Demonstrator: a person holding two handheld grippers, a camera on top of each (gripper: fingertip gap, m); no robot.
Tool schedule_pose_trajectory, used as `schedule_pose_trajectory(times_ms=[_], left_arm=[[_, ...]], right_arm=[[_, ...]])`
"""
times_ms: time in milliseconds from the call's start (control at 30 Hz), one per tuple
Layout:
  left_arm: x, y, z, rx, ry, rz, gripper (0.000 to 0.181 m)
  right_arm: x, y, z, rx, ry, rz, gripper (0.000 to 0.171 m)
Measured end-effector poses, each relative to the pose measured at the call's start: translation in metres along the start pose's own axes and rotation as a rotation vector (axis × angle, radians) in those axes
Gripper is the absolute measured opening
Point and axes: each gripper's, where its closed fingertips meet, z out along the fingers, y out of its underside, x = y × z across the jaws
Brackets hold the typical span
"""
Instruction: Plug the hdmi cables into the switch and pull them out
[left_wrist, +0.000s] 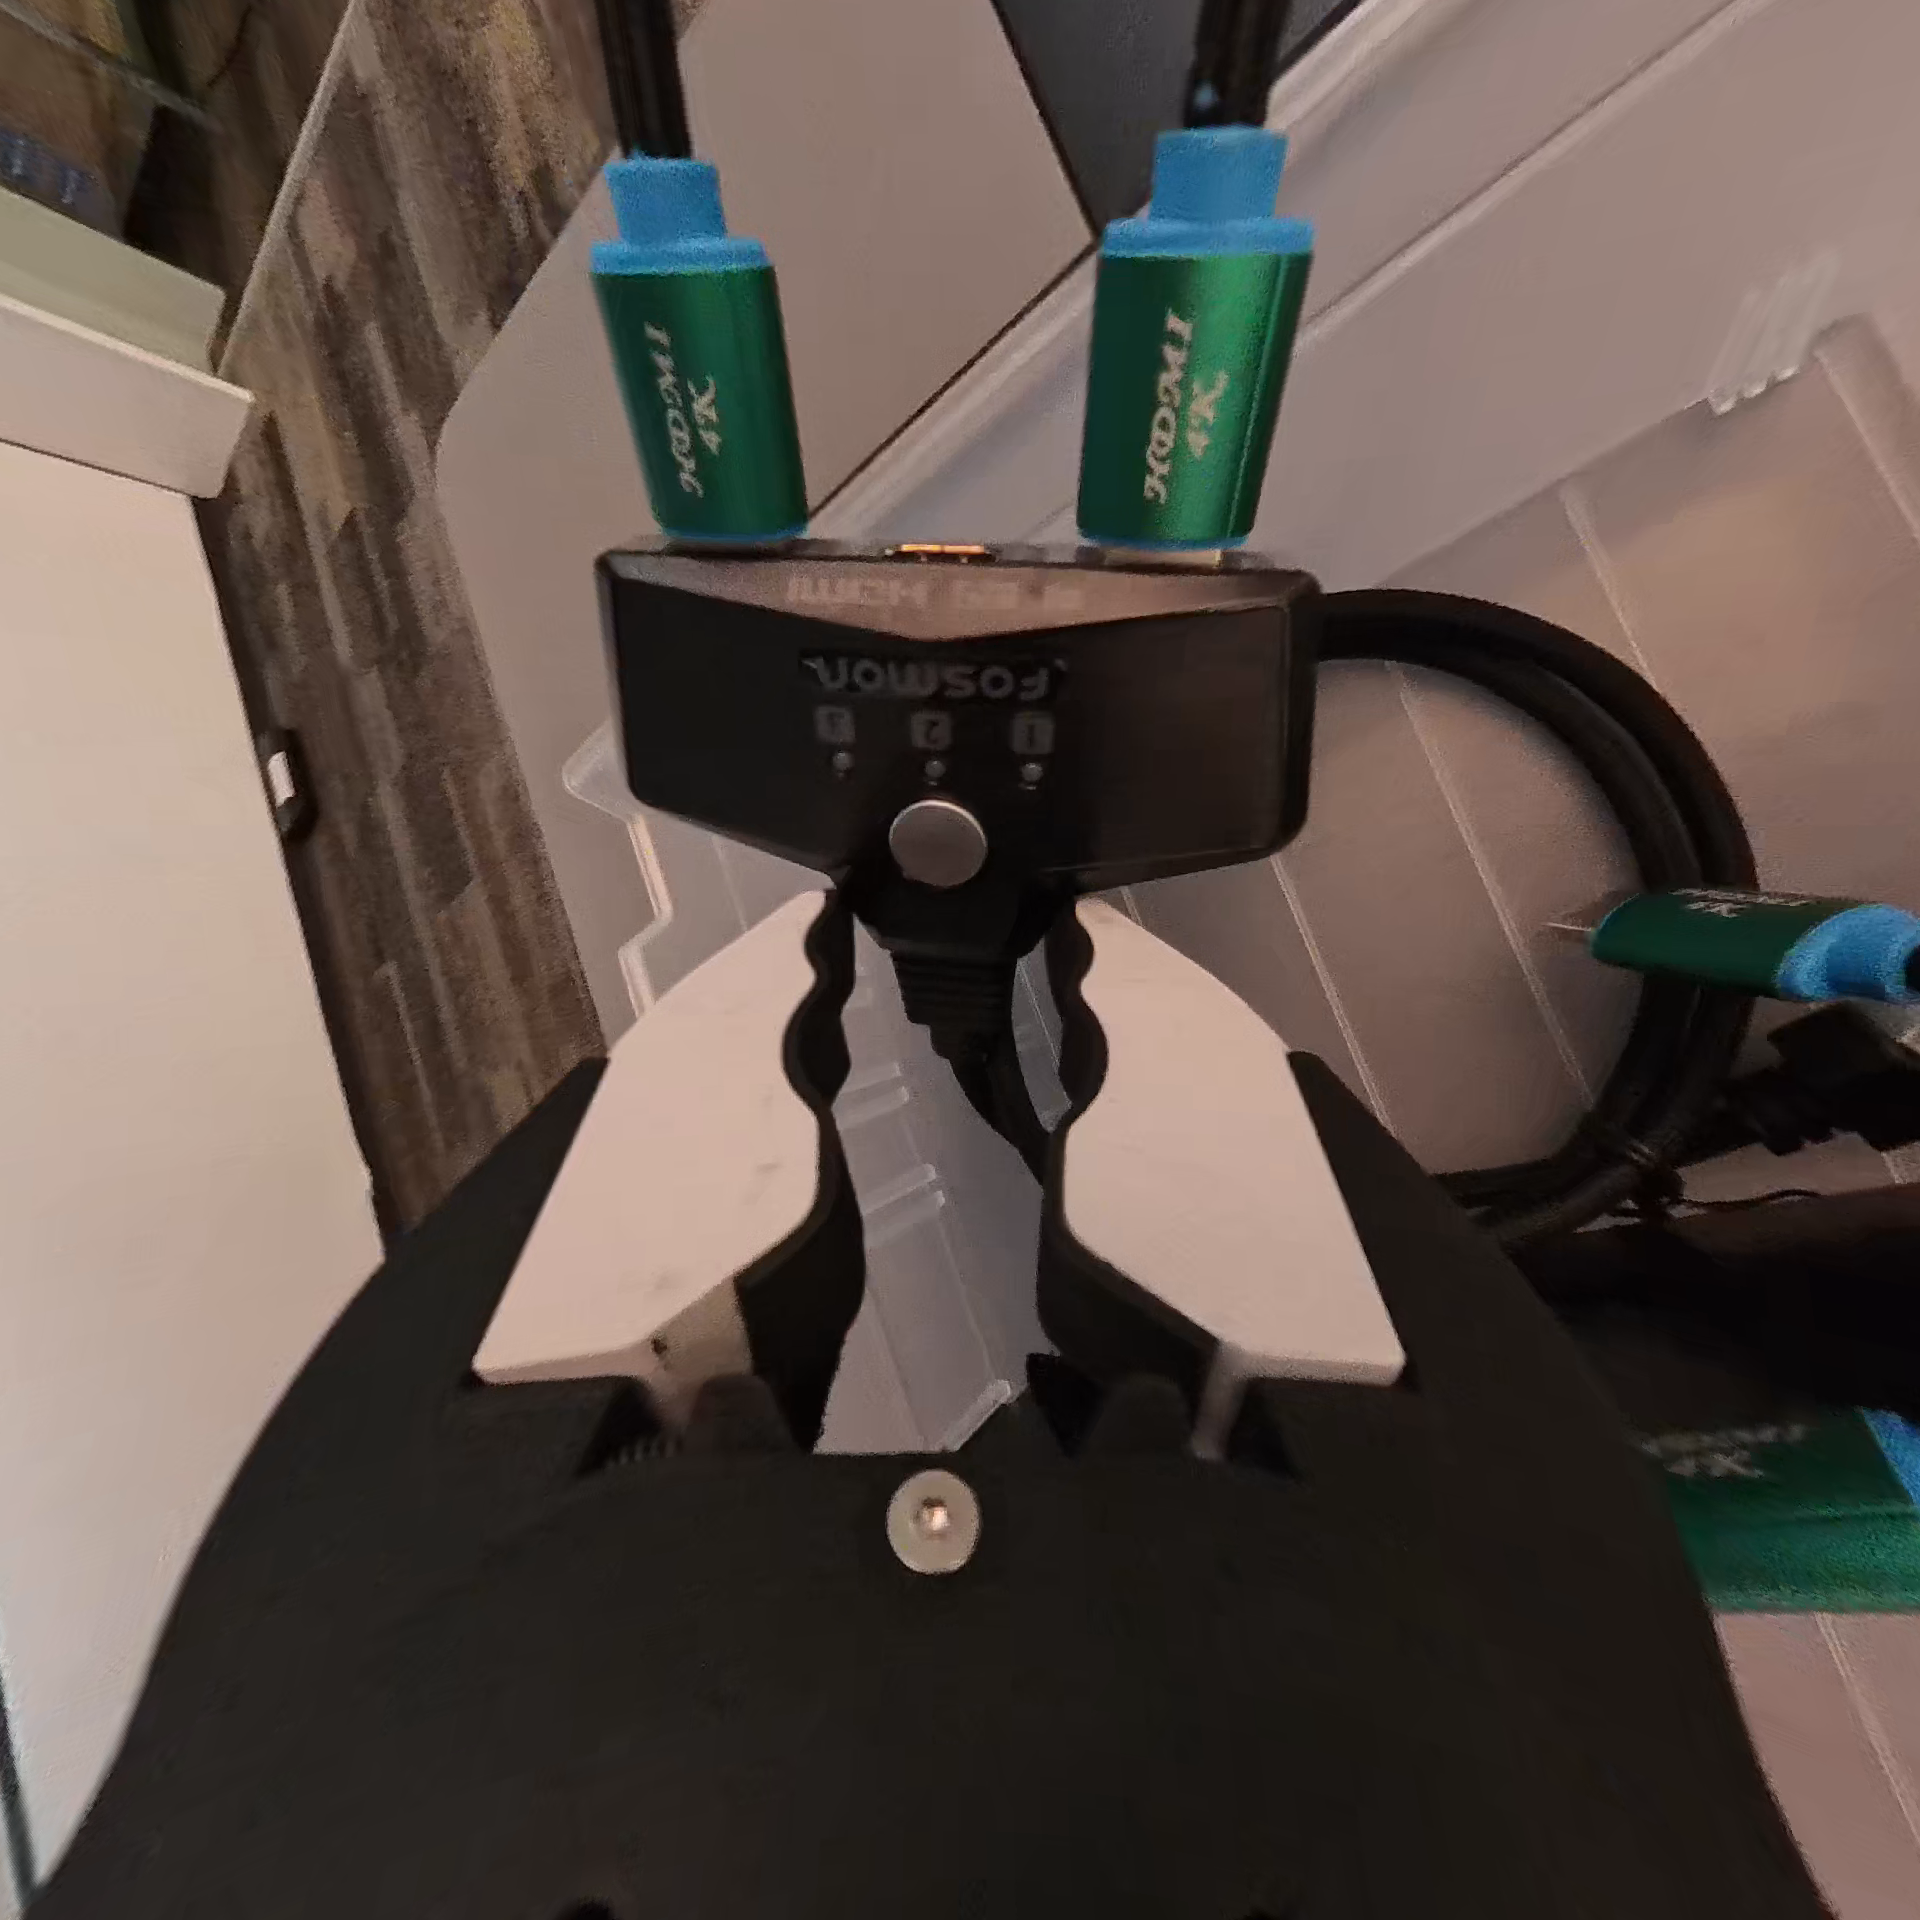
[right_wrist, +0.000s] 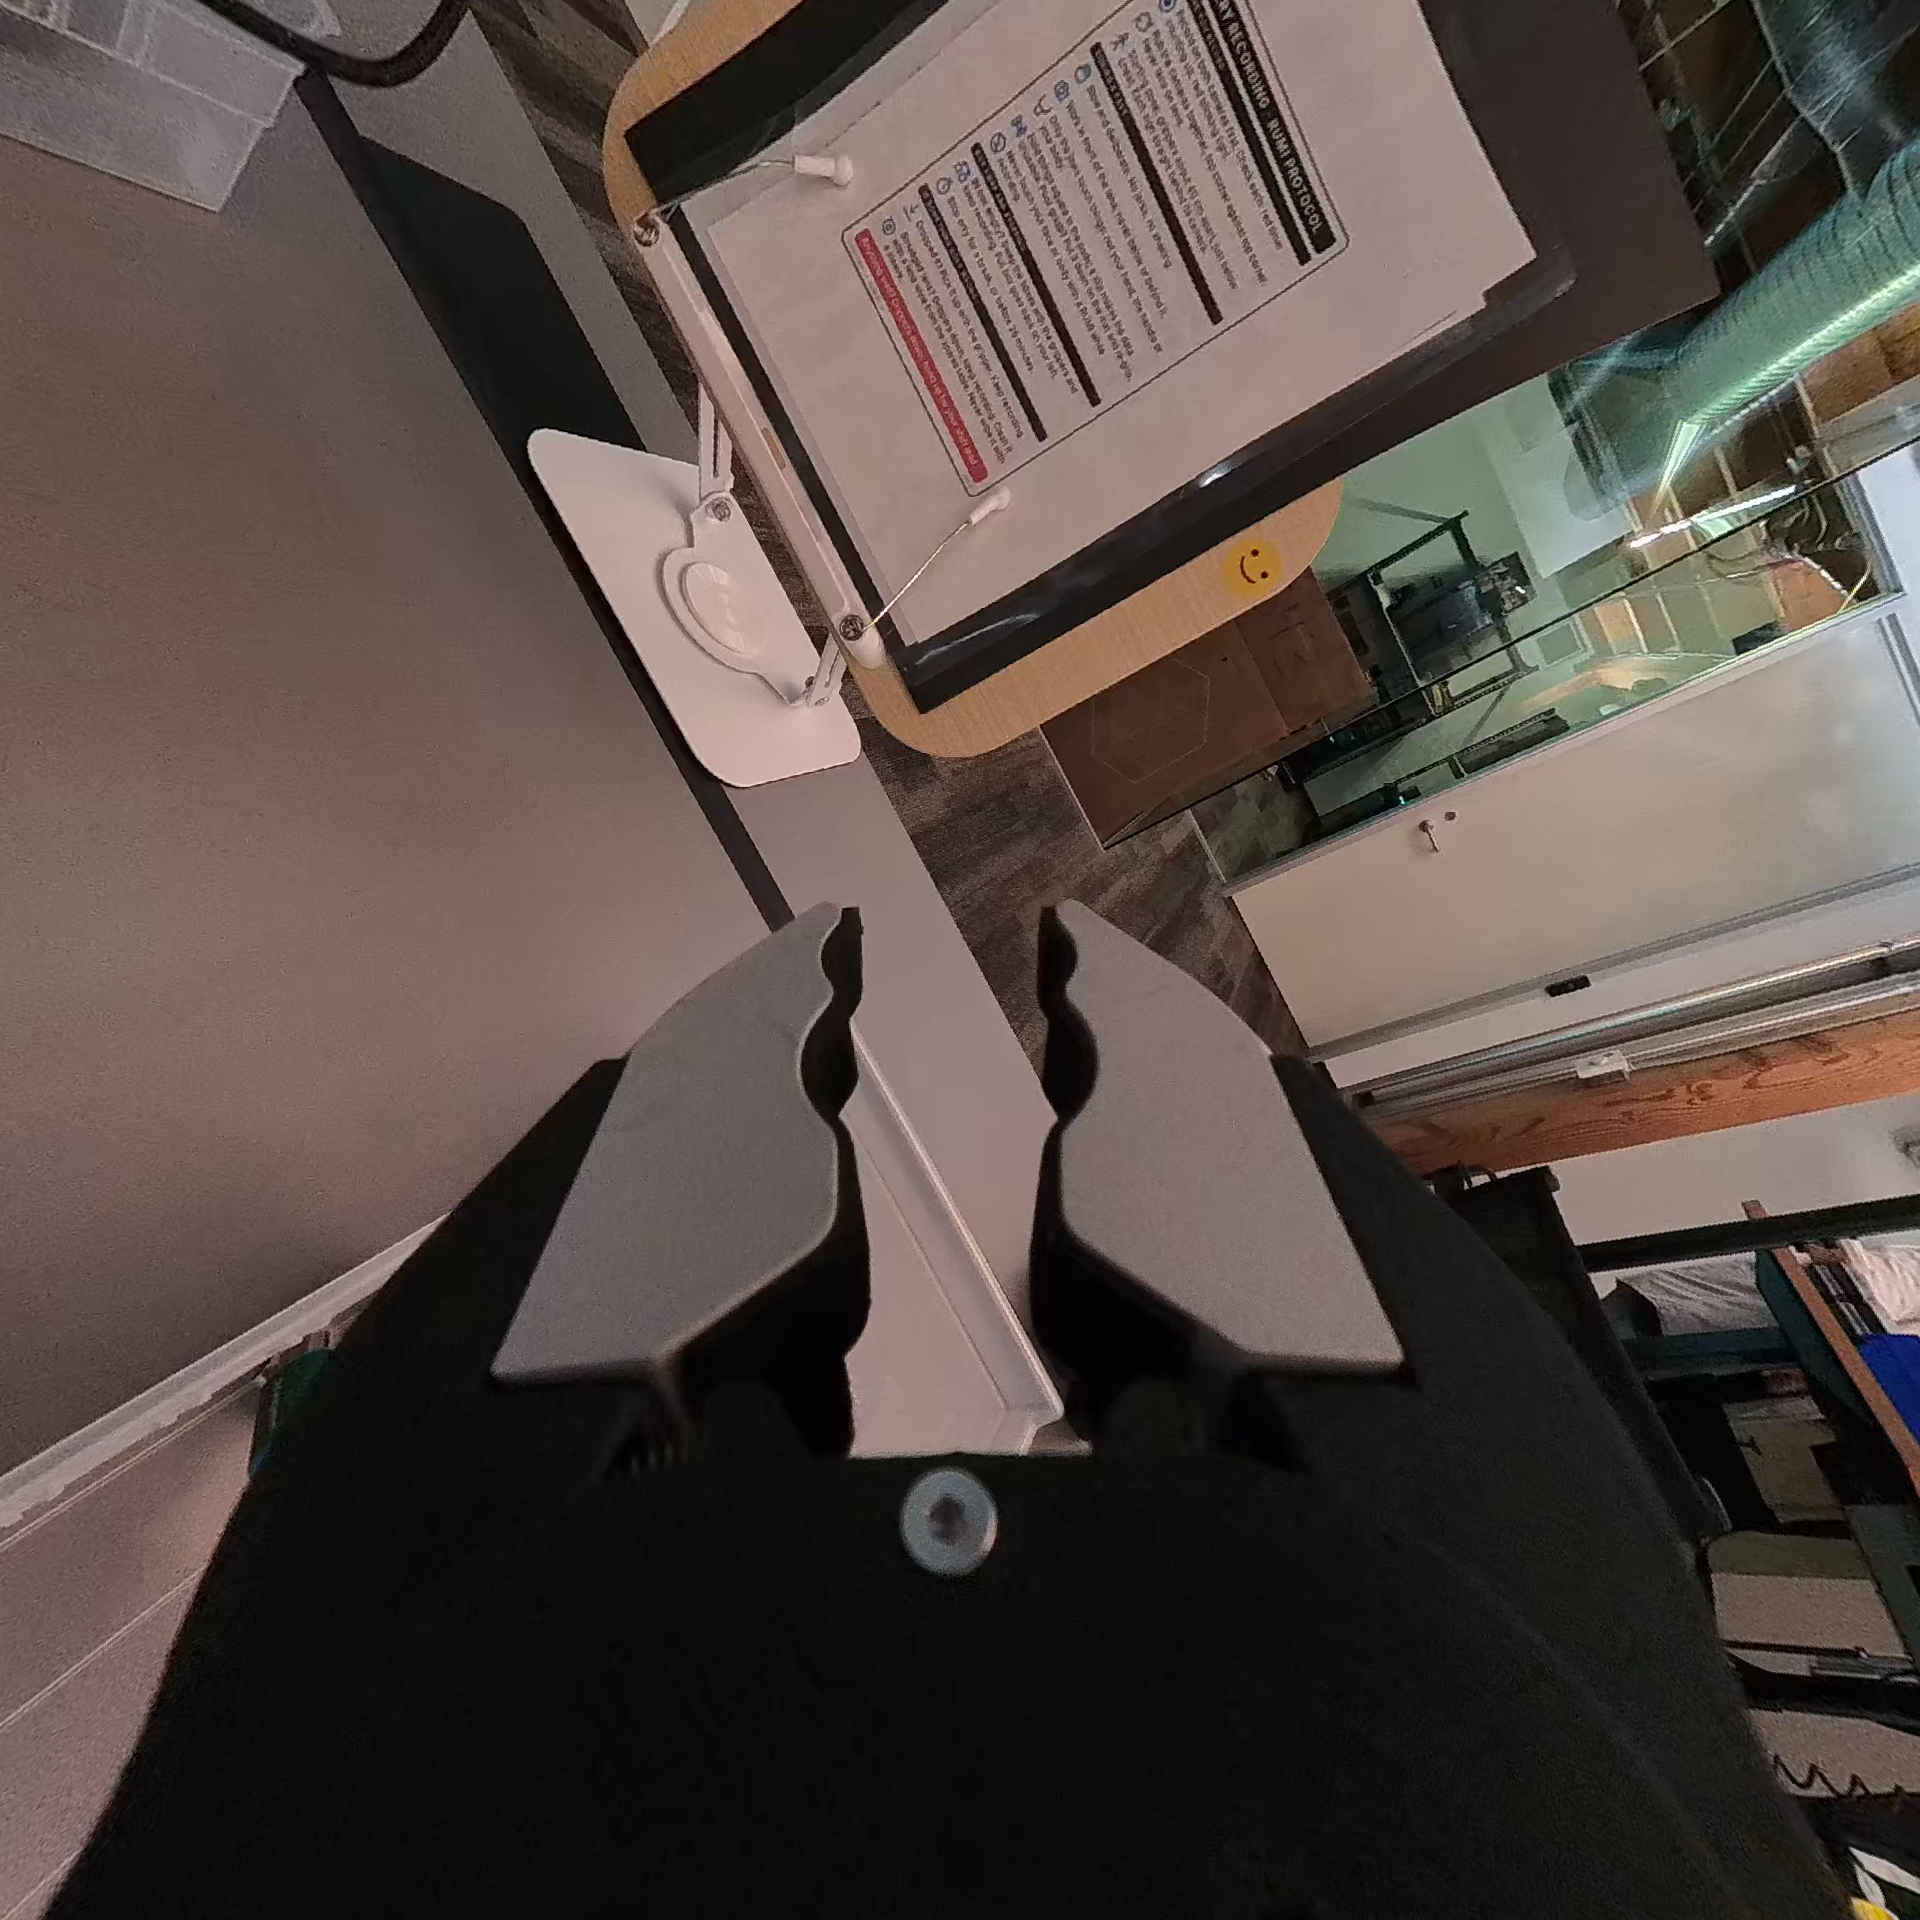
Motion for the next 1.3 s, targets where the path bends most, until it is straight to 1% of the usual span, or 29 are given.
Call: schedule_pose_trajectory(times_ms=[100,167,233,333,367,467,500,567,600,667,800,1000,1167,1300], left_arm=[[0.001,0.001,0.002,0.023,0.014,0.011,0.040],[0.004,0.005,0.008,0.003,0.027,0.026,0.053],[0.005,0.003,0.013,-0.007,0.013,0.026,0.057],[0.002,-0.002,0.016,0.017,-0.026,0.036,0.051],[0.003,-0.003,0.018,0.024,-0.016,0.024,0.053],[0.013,-0.004,0.026,0.009,0.041,-0.020,0.052],[0.011,-0.004,0.027,-0.001,0.018,-0.008,0.051],[0.004,-0.009,0.027,0.034,-0.037,-0.006,0.050],[0.003,-0.013,0.025,0.065,-0.030,-0.024,0.043],[0.006,-0.014,0.023,0.077,0.019,-0.042,0.042],[0.008,-0.015,0.015,0.076,0.084,-0.044,0.040],[0.005,-0.031,-0.006,0.176,0.164,-0.099,0.040],[-0.001,-0.043,-0.028,0.252,0.142,-0.070,0.039],[-0.007,-0.057,-0.054,0.344,0.116,-0.047,0.039]], right_arm=[[-0.001,0.000,0.001,0.004,-0.005,0.003,0.033],[-0.002,0.001,0.002,-0.001,-0.010,0.000,0.033],[-0.002,0.002,0.002,-0.005,-0.010,-0.005,0.033],[-0.003,0.002,0.003,-0.007,-0.015,-0.009,0.033],[-0.004,0.002,0.003,-0.007,-0.017,-0.011,0.033],[-0.006,0.003,0.004,-0.009,-0.028,-0.018,0.033],[-0.007,0.004,0.004,-0.014,-0.030,-0.021,0.033],[-0.007,0.006,0.005,-0.023,-0.032,-0.025,0.033],[-0.008,0.006,0.005,-0.026,-0.034,-0.027,0.033],[-0.009,0.007,0.005,-0.029,-0.039,-0.030,0.033],[-0.008,0.009,0.005,-0.034,-0.037,-0.032,0.032],[-0.009,0.011,0.005,-0.042,-0.042,-0.034,0.032],[-0.010,0.012,0.006,-0.042,-0.046,-0.036,0.032],[-0.011,0.012,0.007,-0.046,-0.051,-0.042,0.032]])
